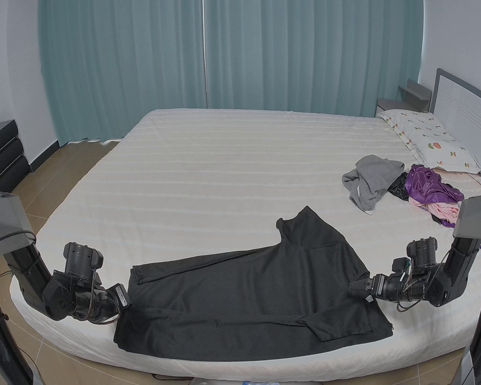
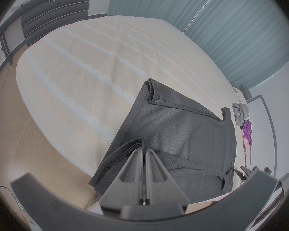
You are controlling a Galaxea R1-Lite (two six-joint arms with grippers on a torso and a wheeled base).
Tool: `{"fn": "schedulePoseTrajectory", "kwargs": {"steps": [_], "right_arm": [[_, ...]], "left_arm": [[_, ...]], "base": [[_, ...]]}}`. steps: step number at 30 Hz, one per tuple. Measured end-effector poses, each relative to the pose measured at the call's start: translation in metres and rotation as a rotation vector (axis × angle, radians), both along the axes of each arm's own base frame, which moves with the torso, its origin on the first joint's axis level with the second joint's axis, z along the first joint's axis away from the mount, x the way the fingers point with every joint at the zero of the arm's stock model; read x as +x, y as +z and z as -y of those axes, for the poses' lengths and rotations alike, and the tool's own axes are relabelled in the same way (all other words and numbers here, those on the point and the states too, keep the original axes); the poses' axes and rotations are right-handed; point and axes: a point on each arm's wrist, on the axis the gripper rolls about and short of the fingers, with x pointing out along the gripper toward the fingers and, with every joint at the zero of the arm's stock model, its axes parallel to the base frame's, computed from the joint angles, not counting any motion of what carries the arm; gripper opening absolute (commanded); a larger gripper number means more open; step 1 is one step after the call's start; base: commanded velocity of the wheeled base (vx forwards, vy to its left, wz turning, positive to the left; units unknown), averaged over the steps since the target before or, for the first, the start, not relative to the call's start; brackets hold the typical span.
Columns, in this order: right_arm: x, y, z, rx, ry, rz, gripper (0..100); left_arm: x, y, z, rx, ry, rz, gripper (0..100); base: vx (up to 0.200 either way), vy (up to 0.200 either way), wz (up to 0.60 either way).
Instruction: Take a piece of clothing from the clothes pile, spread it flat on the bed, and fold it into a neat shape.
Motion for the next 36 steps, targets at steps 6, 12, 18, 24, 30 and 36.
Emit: {"fn": "schedulePoseTrajectory", "kwargs": {"steps": [6,12,18,24,30,36], "right_arm": [[0.004,-0.002,-0.002,-0.057,0.075,0.023,100],[0.004,-0.004,-0.01,-0.073,0.127,0.03,100],[0.002,-0.009,-0.021,-0.081,0.171,0.013,100],[0.002,-0.014,-0.024,-0.087,0.177,0.001,100],[0.003,-0.018,-0.021,-0.101,0.174,-0.005,100],[0.003,-0.018,-0.017,-0.103,0.163,-0.004,0]], "left_arm": [[-0.001,0.0,0.0,-0.001,0.001,-0.001,0],[-0.001,0.0,0.0,-0.001,0.001,-0.003,0],[-0.002,0.0,0.0,-0.001,0.001,-0.004,0],[-0.002,0.0,0.0,0.0,0.001,-0.005,0],[-0.002,0.0,0.0,0.0,0.0,-0.005,0],[-0.002,0.0,0.0,0.0,0.0,-0.005,0]], "base": [[0.0,0.0,0.0],[0.0,0.0,0.0],[0.0,0.0,0.0],[0.0,0.0,0.0],[0.0,0.0,0.0],[0.0,0.0,0.0]]}}
